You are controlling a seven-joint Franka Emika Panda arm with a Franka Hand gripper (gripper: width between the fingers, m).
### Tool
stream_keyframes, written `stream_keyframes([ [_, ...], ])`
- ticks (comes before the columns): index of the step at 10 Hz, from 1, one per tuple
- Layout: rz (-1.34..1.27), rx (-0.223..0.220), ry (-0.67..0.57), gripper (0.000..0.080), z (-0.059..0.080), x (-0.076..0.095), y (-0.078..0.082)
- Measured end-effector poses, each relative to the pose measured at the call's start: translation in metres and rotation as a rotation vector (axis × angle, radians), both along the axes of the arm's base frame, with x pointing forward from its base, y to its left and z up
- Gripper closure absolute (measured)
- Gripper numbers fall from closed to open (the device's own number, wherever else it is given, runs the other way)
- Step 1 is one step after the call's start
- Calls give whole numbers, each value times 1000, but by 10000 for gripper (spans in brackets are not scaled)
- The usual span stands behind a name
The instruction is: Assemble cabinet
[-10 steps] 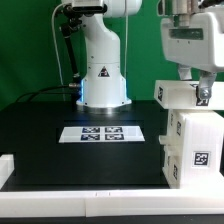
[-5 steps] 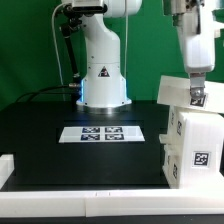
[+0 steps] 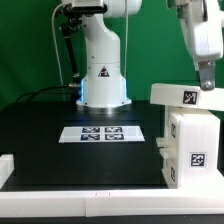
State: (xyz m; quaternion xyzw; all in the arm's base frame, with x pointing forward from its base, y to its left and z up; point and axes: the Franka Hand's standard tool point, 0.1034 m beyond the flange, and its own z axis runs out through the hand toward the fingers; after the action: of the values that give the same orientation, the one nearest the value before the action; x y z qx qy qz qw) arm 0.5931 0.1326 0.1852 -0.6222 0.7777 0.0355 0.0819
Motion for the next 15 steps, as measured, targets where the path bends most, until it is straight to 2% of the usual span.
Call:
stream_keyframes([
  [1, 21, 4, -11, 2, 5, 1, 1],
  [3, 102, -8, -3, 2, -1, -1, 0],
  [5, 347, -29, 17, 2, -1, 0, 0],
  [8, 736, -60, -33, 2, 1, 5, 2],
  [13, 1099, -75, -90, 2, 2, 6, 1],
  [14, 1211, -86, -102, 2, 2, 6, 1],
  [15, 1370, -119, -102, 2, 2, 5, -1],
])
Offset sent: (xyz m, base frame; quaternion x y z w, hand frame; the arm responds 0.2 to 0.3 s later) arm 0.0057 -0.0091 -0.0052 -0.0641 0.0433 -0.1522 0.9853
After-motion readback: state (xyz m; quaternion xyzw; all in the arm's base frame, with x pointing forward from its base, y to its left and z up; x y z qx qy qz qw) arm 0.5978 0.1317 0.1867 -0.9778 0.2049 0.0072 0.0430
